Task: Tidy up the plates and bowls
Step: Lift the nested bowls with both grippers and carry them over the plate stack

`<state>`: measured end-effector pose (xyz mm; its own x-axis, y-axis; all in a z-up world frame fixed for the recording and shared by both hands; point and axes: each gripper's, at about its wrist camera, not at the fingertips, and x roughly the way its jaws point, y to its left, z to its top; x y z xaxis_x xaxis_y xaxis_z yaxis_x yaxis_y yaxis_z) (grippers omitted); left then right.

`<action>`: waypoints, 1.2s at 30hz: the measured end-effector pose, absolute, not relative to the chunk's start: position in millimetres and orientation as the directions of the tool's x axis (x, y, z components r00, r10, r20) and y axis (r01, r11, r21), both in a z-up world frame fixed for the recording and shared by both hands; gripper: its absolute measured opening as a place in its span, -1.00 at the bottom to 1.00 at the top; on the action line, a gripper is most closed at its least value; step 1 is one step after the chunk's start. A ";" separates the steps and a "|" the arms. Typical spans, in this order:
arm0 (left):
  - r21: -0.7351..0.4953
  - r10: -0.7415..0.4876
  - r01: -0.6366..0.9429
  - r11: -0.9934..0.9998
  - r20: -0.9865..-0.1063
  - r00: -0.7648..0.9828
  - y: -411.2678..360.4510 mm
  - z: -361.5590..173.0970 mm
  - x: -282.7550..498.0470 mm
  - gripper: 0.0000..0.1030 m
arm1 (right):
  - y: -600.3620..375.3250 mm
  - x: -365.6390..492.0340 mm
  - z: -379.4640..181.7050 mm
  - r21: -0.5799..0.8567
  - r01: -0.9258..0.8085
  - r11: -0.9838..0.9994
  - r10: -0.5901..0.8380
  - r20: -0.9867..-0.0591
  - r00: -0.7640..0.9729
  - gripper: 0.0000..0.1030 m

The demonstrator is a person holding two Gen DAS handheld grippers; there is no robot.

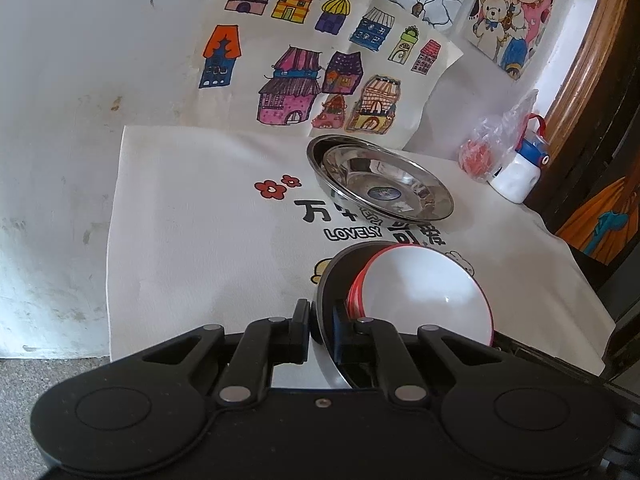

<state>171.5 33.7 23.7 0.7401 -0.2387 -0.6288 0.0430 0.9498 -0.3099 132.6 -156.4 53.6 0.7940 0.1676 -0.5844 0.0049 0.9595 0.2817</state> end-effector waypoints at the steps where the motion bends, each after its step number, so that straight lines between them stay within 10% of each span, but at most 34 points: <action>1: -0.308 -0.238 0.045 0.950 -0.629 0.740 32.2 24.3 172.4 -0.83 | -157.6 132.7 53.5 0.285 0.007 0.959 0.168 -0.583 0.795 -0.80; 36: -0.303 -0.239 0.061 0.951 -0.596 0.767 18.4 37.9 206.4 -0.83 | -168.8 165.9 63.5 0.278 0.005 0.961 0.153 -0.542 0.826 -0.80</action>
